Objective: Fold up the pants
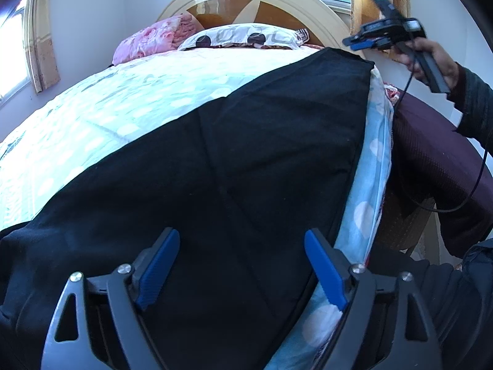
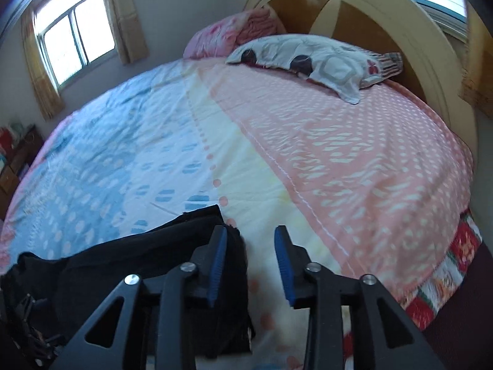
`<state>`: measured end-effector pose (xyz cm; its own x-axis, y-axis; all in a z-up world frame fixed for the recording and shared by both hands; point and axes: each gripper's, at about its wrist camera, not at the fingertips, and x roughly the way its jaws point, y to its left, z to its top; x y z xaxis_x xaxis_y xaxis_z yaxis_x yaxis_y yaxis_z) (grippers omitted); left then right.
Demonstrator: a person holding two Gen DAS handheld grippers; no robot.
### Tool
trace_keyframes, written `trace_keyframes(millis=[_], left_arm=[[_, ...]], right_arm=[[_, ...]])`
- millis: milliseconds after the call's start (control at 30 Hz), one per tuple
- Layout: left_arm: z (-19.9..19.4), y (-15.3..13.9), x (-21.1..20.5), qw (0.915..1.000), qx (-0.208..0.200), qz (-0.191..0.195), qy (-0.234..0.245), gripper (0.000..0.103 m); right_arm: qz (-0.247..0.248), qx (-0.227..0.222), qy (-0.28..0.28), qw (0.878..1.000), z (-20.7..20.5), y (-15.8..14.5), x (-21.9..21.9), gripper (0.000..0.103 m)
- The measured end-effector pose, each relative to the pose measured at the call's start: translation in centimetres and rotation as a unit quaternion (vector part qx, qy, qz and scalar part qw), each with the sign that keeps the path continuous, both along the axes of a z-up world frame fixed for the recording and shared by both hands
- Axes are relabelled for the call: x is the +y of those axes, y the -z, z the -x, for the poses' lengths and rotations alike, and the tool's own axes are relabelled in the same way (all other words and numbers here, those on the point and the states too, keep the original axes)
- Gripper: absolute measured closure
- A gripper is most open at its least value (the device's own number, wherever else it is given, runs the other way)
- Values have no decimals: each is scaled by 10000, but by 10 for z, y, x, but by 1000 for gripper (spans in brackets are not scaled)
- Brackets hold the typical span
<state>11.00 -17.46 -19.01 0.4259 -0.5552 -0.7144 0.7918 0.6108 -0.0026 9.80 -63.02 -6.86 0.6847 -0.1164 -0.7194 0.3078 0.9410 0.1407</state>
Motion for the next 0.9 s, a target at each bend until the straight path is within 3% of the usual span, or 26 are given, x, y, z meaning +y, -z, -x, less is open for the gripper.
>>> trace_keyframes(millis=[67,100,233,267,433,600,700,800,900], left_arm=[[0,0,0,10000,3,7,-7,16],[0,0,-1,10000,6,5,-6,16],[0,0,-1,10000,6,11,-23,14],[1,-1,-1,10000,13,11,-29,14],[3,-2,4,10000,74,-3,-60,14],[4,1,12,10000,17,15,-76,13],[5,4,8,10000,-65,-27,0,7],[6,-2,4,9999,-48,-78,-76,7],[6,-15,11,9995,-49,212,-220,7]], right_arm=[[-253,-137,-312,9991,9,-4,11,68],[-285,14,-437,9986,8,-1,19,68],[147,606,-387,9973,-11,33,27,68],[228,609,-315,9974,-15,36,24,68],[-349,519,311,9976,-30,31,-10,68],[-233,372,227,9988,-19,18,1,67],[-749,527,157,9957,-10,36,0,49],[-596,338,5,9977,-1,34,4,50],[-1227,-241,170,9920,27,17,-2,50]])
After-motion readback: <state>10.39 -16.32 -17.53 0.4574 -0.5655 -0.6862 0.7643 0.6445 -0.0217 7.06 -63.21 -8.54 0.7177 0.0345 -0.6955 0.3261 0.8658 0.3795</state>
